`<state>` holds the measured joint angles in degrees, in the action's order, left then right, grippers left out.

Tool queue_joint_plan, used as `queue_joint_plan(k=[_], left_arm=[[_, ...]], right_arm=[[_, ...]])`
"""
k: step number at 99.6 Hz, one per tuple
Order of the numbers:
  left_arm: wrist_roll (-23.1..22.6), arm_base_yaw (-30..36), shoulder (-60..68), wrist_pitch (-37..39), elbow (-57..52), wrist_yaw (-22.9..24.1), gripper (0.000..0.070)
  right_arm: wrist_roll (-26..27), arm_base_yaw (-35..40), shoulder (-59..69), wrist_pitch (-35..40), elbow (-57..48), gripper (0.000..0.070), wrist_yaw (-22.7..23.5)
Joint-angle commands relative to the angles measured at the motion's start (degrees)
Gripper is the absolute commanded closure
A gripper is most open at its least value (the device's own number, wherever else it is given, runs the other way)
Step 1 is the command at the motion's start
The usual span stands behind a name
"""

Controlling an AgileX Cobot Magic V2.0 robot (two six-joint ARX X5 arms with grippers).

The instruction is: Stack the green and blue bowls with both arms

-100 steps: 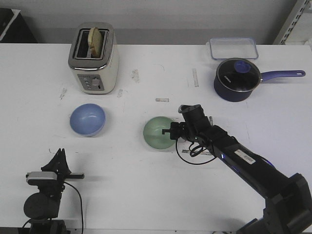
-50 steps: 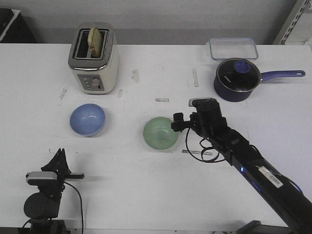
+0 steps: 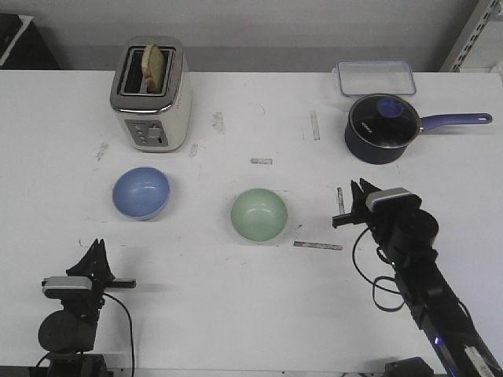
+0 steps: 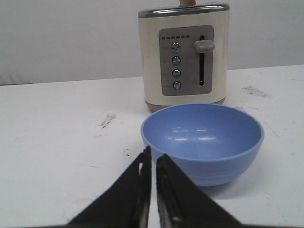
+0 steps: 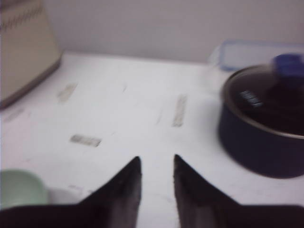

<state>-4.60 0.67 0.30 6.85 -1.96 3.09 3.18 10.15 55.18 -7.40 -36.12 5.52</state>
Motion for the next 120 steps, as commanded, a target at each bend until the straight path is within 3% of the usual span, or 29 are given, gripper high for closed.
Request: queue_joint_plan(k=[1, 32, 38, 76, 120], left_arm=[[-0.4, 0.1, -0.1, 0.8, 1.2, 0.0, 0.0699], [-0.4, 0.1, -0.1, 0.8, 1.2, 0.0, 0.0699], [-0.4, 0.1, -0.1, 0.8, 1.2, 0.0, 0.0699], [-0.4, 0.1, -0.1, 0.8, 1.2, 0.0, 0.0699], [-0.4, 0.1, -0.1, 0.8, 1.2, 0.0, 0.0699]], right_arm=[[-0.6, -2.3, -2.3, -3.0, 2.7, 0.0651, 1.1], [0.7, -11.0, -16.5, -4.3, 13.7, 0.0653, 0.4], [1.4, -11.7, -19.9, -3.9, 15.4, 0.0684, 0.3], [1.9, -12.0, -39.4, 11.8, 18.0, 0.0688, 0.0], [1.9, -12.0, -44.8, 13.5, 18.0, 0.0688, 0.0]])
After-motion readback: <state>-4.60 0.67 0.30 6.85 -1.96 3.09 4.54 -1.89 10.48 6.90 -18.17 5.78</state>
